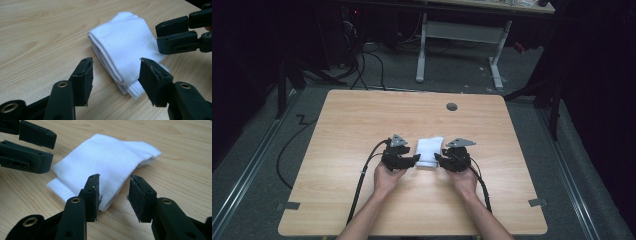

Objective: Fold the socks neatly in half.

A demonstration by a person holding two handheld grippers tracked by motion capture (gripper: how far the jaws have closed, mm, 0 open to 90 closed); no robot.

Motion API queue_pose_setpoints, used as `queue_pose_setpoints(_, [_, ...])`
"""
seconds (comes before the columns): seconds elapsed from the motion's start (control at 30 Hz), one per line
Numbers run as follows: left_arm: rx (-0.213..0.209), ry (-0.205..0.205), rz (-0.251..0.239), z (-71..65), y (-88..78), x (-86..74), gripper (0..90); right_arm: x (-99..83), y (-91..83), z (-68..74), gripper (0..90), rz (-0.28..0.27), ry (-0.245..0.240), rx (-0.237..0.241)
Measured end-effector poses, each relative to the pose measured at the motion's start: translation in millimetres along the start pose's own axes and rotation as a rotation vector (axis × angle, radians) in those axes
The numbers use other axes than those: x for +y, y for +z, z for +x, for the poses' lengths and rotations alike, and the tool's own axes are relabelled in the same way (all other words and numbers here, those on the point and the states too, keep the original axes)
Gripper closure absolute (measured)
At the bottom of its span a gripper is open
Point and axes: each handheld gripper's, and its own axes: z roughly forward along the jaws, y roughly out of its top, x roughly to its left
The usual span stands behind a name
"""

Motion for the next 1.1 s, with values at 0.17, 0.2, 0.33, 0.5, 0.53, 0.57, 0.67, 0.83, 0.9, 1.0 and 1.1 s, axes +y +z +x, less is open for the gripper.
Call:
queue_pose_setpoints(0.17, [0.01,0.008,-0.016,1.1,-7.7,1.8,44.8,0.3,-3.6,-2.7,61.7,-0.016,0.001,0.0])
queue_pose_setpoints(0.2, [0.009,0.005,-0.019,2.1,-9.6,1.9,44.7,0.1,-4.7,-2.6,63.4,-0.02,0.006,-0.002])
queue_pose_setpoints(0.33, [0.006,0.003,-0.031,4.6,-15.6,1.6,44.2,-0.2,-10.1,-3.8,64.5,-0.045,0.006,-0.007])
queue_pose_setpoints(0.5, [0.018,0.005,-0.04,7.3,-23.0,2.2,44.1,0.2,-14.4,-5.4,64.4,-0.059,0.013,-0.006])
queue_pose_setpoints(0.53, [0.02,0.006,-0.04,7.8,-24.5,2.2,44.1,0.3,-15.1,-5.6,64.3,-0.06,0.015,-0.004])
queue_pose_setpoints(0.57, [0.023,0.008,-0.04,8.1,-25.9,2.2,43.9,0.4,-15.8,-5.8,64.1,-0.061,0.013,-0.004])
queue_pose_setpoints(0.67, [0.026,0.013,-0.045,9.1,-30.7,1.6,43.5,0.4,-18.0,-6.5,63.4,-0.065,0.014,-0.004])
queue_pose_setpoints(0.83, [0.038,0.016,-0.054,11.6,-35.8,2.5,43.4,0.7,-24.3,-7.9,61.3,-0.089,0.011,-0.03])
queue_pose_setpoints(0.9, [0.042,0.013,-0.057,12.3,-37.4,2.6,43.4,0.4,-25.8,-9.2,61.0,-0.092,0.017,-0.032])
queue_pose_setpoints(1.0, [0.047,0.012,-0.061,13.2,-40.8,2.3,43.3,-0.9,-28.4,-11.6,60.7,-0.098,0.023,-0.035])
queue_pose_setpoints(1.1, [0.051,0.012,-0.063,13.8,-44.2,2.1,43.2,-2.0,-30.6,-13.7,60.7,-0.1,0.037,-0.033])
